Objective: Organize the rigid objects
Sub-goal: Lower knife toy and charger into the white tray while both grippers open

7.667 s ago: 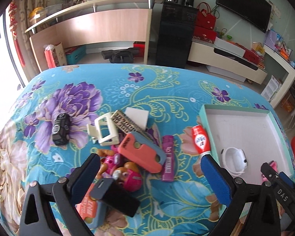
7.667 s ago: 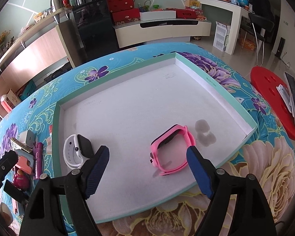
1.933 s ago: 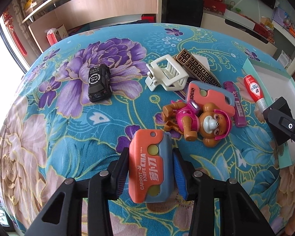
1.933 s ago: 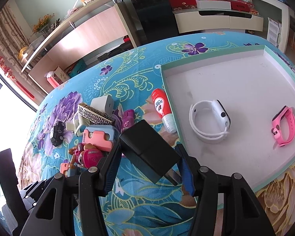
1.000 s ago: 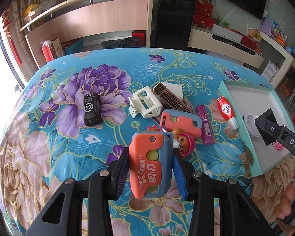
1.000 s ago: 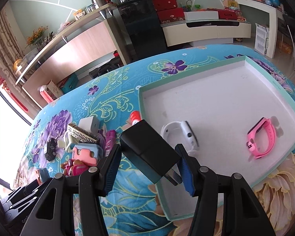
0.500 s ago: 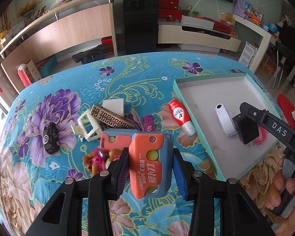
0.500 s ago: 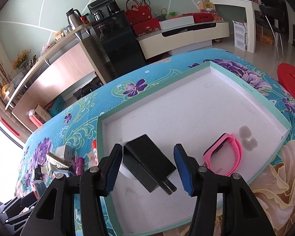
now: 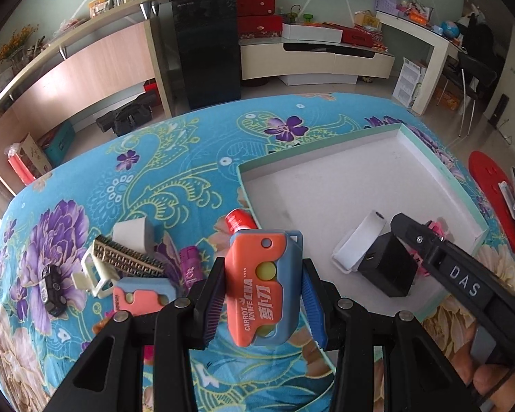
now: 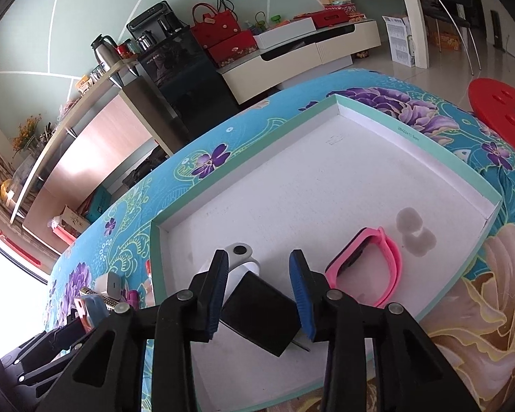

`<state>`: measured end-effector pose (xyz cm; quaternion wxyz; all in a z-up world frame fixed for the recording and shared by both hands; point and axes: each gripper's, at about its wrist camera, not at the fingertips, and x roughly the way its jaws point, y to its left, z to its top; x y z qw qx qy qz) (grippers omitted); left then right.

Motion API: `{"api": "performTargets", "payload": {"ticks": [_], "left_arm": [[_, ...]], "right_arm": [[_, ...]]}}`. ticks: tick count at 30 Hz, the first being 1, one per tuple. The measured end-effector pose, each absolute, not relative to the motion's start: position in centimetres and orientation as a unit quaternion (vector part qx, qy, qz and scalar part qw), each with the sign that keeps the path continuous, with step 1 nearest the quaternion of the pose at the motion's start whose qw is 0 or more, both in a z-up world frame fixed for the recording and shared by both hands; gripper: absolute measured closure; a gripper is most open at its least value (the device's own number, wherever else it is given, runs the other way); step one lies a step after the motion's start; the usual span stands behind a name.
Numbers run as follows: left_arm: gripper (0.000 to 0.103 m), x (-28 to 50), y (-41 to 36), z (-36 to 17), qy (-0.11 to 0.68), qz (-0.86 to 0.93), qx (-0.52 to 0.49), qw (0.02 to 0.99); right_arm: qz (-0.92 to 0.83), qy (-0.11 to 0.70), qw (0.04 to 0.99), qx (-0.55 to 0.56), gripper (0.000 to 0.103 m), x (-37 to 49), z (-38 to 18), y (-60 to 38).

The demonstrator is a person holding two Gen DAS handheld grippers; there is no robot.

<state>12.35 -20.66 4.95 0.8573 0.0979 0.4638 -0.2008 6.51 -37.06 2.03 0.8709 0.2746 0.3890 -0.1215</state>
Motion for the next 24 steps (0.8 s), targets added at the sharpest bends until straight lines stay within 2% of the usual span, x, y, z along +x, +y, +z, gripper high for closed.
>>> {"api": "performTargets", "payload": {"ticks": [8, 17, 19, 21, 24], "left_arm": [[0.058, 15.8, -24.5, 3.7, 0.473, -0.207, 0.094, 0.852], [0.056, 16.1, -25.2, 2.4, 0.481, -0.208, 0.076, 0.848], [0.050, 15.8, -25.0, 2.5, 0.482, -0.208, 0.071, 0.848], [0.038, 15.7, -24.5, 2.7, 0.480, -0.202, 0.066, 0.851], [0.035, 15.5, -23.6, 2.9, 0.480, -0.197, 0.054, 0.853]], "right_arm": [[-0.128, 0.384, 0.870, 0.283, 0.065, 6.1, 2.2, -37.7], [-0.141, 0.388, 0.865, 0.284, 0.065, 5.9, 2.1, -37.9], [-0.144, 0.391, 0.863, 0.285, 0.065, 5.9, 2.0, -37.9], [-0.145, 0.393, 0.863, 0.284, 0.065, 5.9, 2.0, -37.9], [-0.149, 0.392, 0.863, 0.282, 0.065, 5.8, 2.0, -37.9]]}}
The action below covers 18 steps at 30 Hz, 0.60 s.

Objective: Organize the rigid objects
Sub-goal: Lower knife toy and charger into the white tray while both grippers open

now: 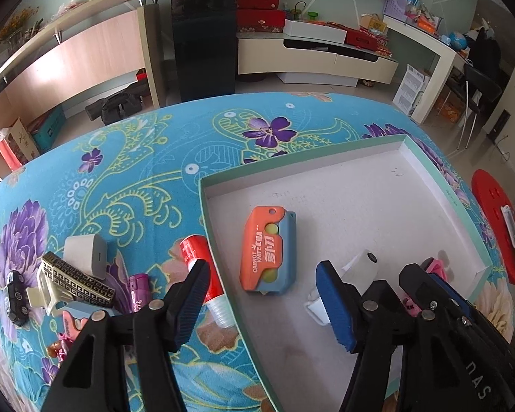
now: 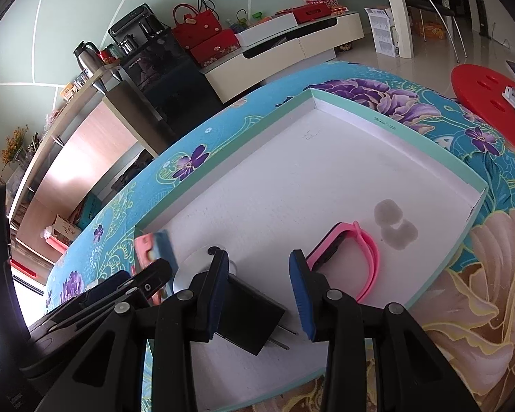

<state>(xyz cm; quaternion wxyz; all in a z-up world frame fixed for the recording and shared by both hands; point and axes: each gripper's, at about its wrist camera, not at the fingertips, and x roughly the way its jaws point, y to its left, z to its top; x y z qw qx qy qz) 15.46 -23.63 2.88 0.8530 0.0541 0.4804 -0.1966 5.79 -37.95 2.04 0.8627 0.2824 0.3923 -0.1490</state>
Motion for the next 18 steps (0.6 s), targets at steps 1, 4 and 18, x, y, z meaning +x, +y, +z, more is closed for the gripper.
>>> {"api": "performTargets", "payload": {"ticks": [1, 4, 18], "left_arm": [[0.035, 15.4, -23.3, 3.0, 0.480, -0.194, 0.050, 0.854], [0.032, 15.1, -21.8, 3.3, 0.477, -0.183, 0.038, 0.859], [0.010, 14.3, -13.4, 3.5, 0.476, -0.092, 0.005, 0.875]], "right_arm": [[-0.150, 0.392, 0.863, 0.282, 0.065, 5.8, 2.1, -37.9], [-0.157, 0.395, 0.862, 0.275, 0.065, 5.9, 2.1, -37.9], [-0.167, 0.418, 0.872, 0.195, 0.033, 6.9, 2.4, -35.3]]}}
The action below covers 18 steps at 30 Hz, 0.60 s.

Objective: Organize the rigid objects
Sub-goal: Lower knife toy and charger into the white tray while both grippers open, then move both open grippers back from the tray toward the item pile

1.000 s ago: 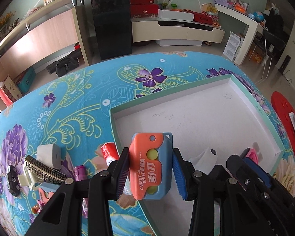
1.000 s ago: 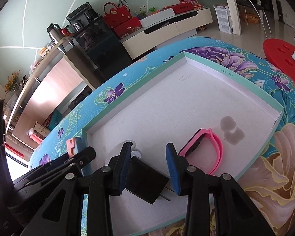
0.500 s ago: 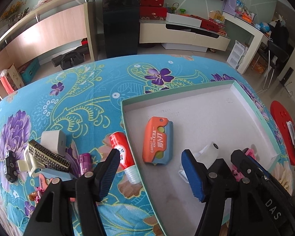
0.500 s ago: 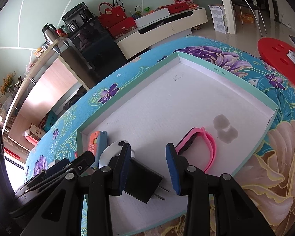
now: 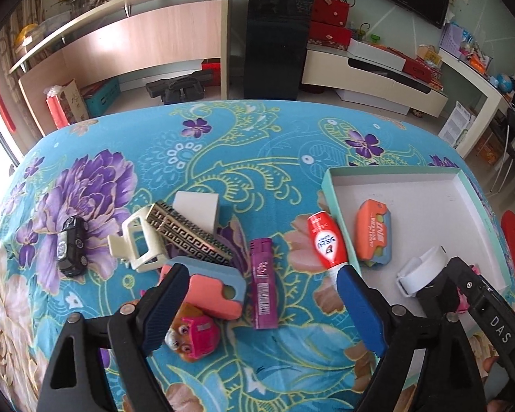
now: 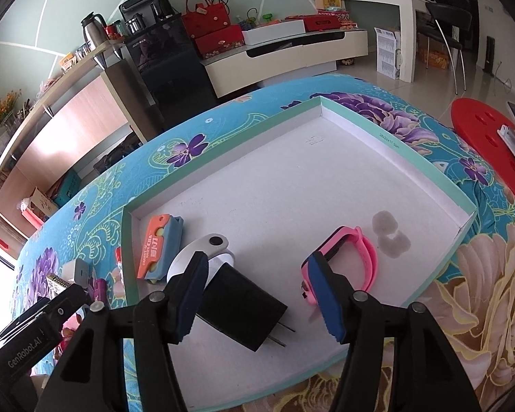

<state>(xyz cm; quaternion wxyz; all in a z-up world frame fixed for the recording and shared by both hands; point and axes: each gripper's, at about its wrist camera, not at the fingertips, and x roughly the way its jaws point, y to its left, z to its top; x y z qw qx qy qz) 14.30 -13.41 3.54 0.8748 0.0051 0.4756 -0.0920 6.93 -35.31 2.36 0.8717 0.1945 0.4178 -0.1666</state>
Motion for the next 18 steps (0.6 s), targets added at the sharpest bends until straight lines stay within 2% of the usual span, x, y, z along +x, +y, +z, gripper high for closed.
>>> {"api": "performTargets", "payload": {"ticks": [3, 4, 5, 6, 11, 14, 18], "left_arm": [[0.003, 14.0, -12.2, 3.7, 0.470, -0.077, 0.007, 0.879], [0.002, 13.9, -11.7, 3.8, 0.467, -0.073, 0.005, 0.881], [0.000, 13.8, -11.2, 3.9, 0.465, -0.069, 0.001, 0.883], [0.000, 13.8, -10.7, 4.0, 0.463, -0.064, -0.002, 0.884], [0.000, 13.6, -8.0, 4.2, 0.457, -0.032, -0.016, 0.889], [0.000, 13.5, -6.2, 4.0, 0.457, -0.009, -0.027, 0.889], [0.000, 13.2, -3.5, 3.8, 0.455, 0.024, -0.046, 0.889]], "right_arm": [[-0.164, 0.419, 0.875, 0.181, 0.032, 7.1, 2.4, -34.6], [-0.163, 0.419, 0.875, 0.177, 0.030, 7.2, 2.5, -34.4], [-0.163, 0.419, 0.876, 0.174, 0.024, 7.2, 2.5, -34.2], [-0.160, 0.419, 0.877, 0.172, 0.021, 7.3, 2.5, -34.0], [-0.157, 0.419, 0.882, 0.148, 0.020, 7.6, 2.7, -32.7], [-0.150, 0.416, 0.886, 0.139, 0.010, 7.8, 2.8, -31.9], [-0.141, 0.408, 0.893, 0.123, 0.007, 8.1, 3.2, -30.5]]}}
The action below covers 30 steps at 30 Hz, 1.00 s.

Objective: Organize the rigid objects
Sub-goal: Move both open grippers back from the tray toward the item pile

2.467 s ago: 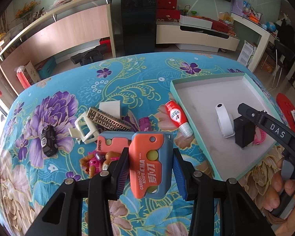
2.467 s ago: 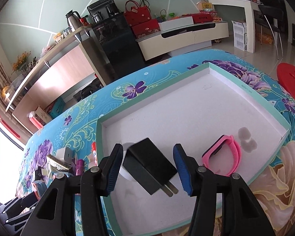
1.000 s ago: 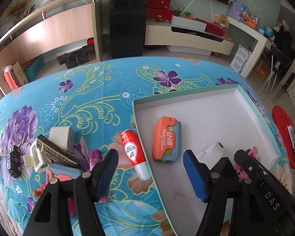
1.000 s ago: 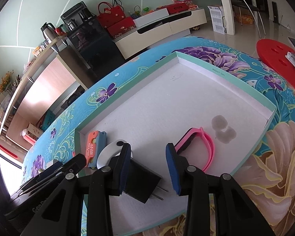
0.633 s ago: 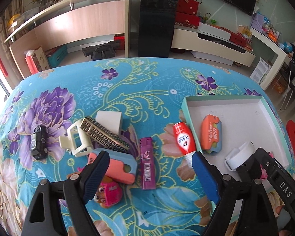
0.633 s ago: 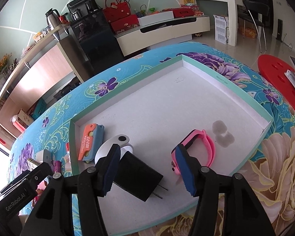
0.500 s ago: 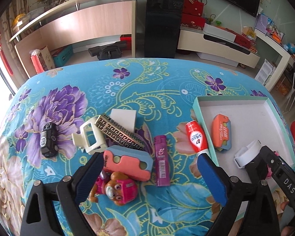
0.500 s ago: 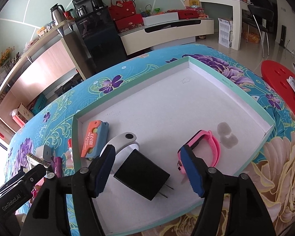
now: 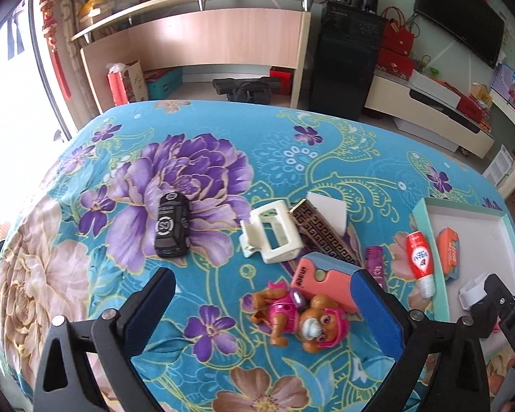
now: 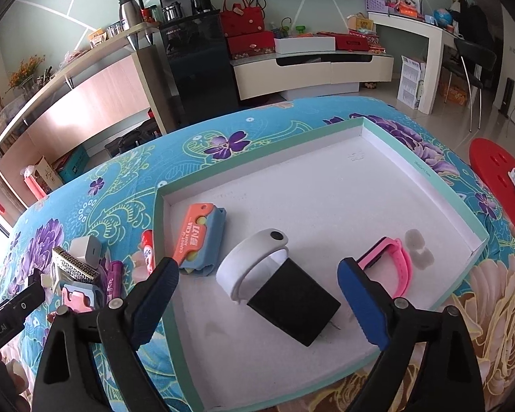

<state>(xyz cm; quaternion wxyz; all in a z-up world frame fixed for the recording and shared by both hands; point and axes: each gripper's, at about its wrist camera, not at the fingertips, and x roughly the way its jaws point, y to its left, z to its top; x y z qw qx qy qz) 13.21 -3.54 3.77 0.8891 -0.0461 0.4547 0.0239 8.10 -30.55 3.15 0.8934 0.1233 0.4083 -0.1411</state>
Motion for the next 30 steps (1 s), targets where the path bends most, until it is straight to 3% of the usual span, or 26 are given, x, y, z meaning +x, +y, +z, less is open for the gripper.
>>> {"api": "performTargets", "payload": {"ticks": [2, 11, 22, 30], "left_arm": [[0.000, 13.0, -2.2, 3.7, 0.451, 0.037, -0.060, 0.890], [0.000, 11.9, 2.1, 4.0, 0.422, 0.079, -0.095, 0.898], [0.000, 10.3, 4.0, 4.8, 0.331, 0.089, -0.086, 0.936], [0.000, 10.6, 5.2, 3.7, 0.358, 0.063, -0.115, 0.924]], "right_arm": [[-0.135, 0.404, 0.897, 0.114, 0.003, 8.2, 3.3, -29.8], [-0.070, 0.379, 0.919, 0.087, 0.002, 8.7, 4.2, -25.6], [-0.022, 0.367, 0.927, 0.077, 0.002, 9.3, 4.0, -21.7], [0.005, 0.404, 0.912, 0.078, 0.002, 10.1, 2.4, -20.0]]}}
